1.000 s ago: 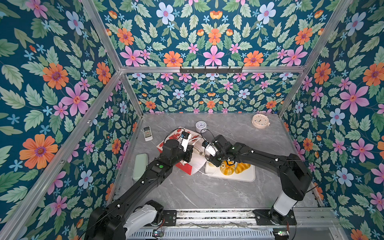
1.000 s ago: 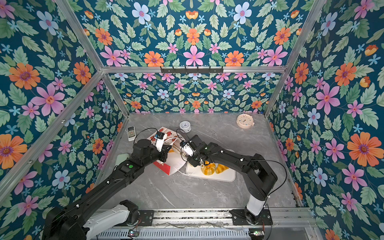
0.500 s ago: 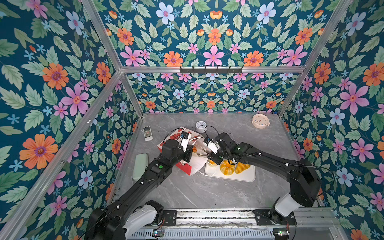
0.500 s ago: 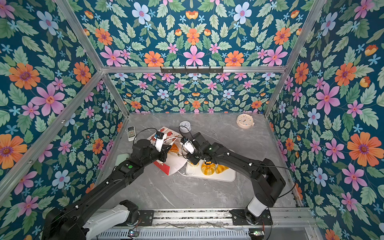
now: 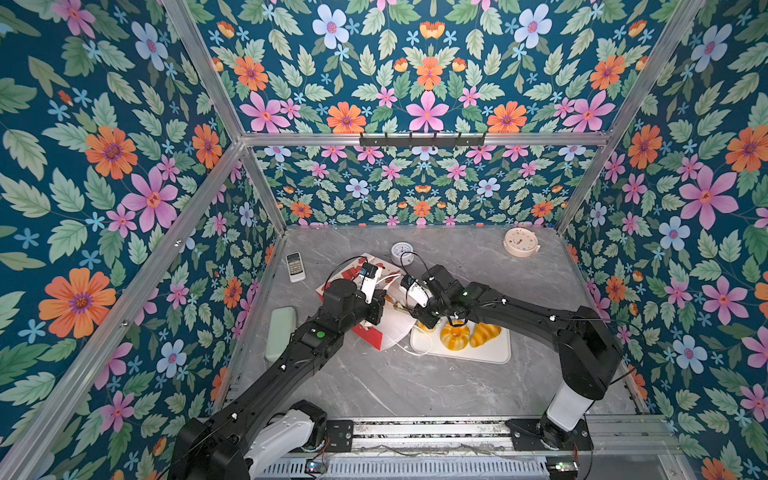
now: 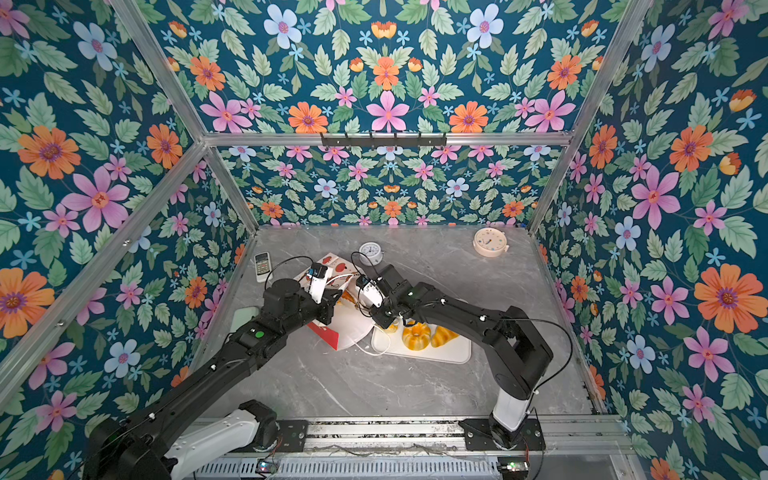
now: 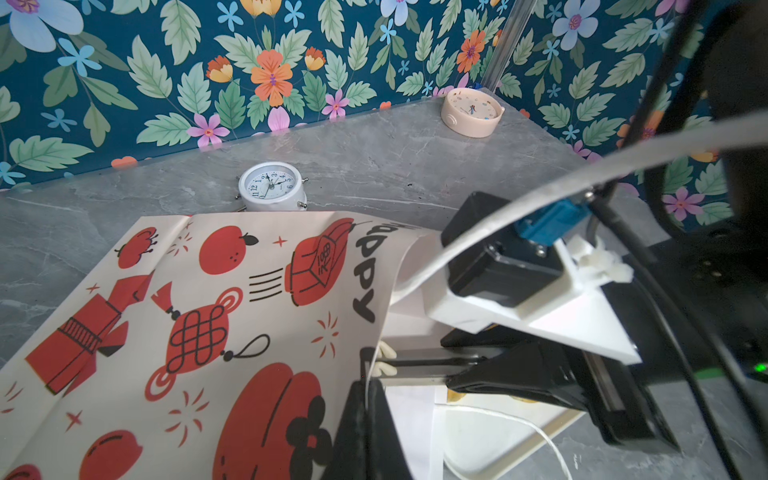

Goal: Take the fake bread out of the paper bag
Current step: 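Pull the orange pastry out of the bag and carry it over the tray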

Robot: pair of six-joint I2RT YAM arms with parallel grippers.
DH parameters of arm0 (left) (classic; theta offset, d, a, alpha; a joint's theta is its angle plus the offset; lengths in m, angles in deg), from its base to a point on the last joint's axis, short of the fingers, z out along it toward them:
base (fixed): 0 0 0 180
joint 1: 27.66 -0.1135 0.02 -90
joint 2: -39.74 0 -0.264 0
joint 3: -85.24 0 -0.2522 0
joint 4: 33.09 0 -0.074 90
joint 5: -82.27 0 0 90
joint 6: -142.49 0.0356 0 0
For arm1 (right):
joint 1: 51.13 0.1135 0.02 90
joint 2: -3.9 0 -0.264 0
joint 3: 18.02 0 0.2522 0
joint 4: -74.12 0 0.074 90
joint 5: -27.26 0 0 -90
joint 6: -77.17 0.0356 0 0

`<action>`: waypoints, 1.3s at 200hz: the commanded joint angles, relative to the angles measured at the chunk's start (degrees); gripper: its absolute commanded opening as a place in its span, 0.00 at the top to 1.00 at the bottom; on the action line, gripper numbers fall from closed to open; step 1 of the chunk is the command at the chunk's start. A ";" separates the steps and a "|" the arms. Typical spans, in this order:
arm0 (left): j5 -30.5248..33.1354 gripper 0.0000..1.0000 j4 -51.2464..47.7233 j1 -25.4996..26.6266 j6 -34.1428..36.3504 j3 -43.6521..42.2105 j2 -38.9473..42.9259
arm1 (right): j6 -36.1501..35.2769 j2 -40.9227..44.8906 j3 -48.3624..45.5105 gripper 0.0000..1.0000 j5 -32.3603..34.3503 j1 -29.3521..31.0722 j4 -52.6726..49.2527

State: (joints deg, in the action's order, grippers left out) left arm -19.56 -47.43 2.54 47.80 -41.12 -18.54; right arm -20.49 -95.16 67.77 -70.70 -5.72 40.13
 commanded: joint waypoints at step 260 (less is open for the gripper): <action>6.83 1.00 7.71 -0.10 -3.22 -0.92 -2.73 | 23.15 48.88 -17.83 0.90 13.67 -0.30 -29.20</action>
State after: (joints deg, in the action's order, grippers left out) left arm -13.23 -41.49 2.54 45.11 -41.88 -21.99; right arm -0.10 -45.61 50.11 -64.15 -5.83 12.16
